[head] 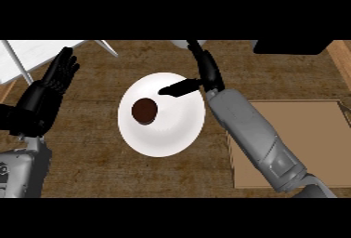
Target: Pick the cupcake from the tray and place it in the plate
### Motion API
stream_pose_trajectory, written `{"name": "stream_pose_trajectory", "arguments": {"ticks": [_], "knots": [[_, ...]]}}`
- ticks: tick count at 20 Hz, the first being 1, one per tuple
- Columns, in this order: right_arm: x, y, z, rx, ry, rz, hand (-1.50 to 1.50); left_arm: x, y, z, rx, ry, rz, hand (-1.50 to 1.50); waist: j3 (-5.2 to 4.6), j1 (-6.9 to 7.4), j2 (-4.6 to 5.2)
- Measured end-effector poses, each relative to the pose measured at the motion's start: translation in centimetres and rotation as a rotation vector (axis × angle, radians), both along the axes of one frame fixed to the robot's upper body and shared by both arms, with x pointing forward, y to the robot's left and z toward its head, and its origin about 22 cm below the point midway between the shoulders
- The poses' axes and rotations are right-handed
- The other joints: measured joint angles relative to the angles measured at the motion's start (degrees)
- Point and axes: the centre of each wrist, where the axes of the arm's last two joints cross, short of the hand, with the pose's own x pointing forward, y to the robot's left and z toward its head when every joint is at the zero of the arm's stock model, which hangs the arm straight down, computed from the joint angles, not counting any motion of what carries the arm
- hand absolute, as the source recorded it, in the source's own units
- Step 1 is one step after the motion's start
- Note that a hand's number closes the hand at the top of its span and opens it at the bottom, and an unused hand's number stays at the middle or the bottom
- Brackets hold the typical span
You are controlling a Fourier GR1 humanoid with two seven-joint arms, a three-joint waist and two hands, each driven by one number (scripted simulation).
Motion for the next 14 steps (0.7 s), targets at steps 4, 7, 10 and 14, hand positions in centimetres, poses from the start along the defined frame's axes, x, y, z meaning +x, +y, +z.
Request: {"name": "stream_pose_trajectory", "arguments": {"ticks": [4,7,10,14], "knots": [[0.7,-4.4,-1.1,0.034,-0.016,-0.001,-1.50,-0.3,-0.4,-0.1,-0.005,0.000,0.011,0.00,0.00,-0.55,-0.11],[1.0,-7.7,-1.6,0.036,-0.028,0.008,-1.50,-0.7,0.1,-0.3,-0.001,-0.002,0.012,0.00,0.00,-0.79,-0.18],[1.4,-11.2,-1.6,0.029,-0.036,0.015,-1.50,-0.5,0.8,-0.4,-0.001,-0.002,0.020,0.00,-0.01,-0.90,-0.17],[1.2,-15.2,-1.6,0.012,-0.044,0.020,-1.50,-1.1,1.0,-0.3,-0.005,0.001,0.021,0.00,-0.01,-1.00,-0.26]]}}
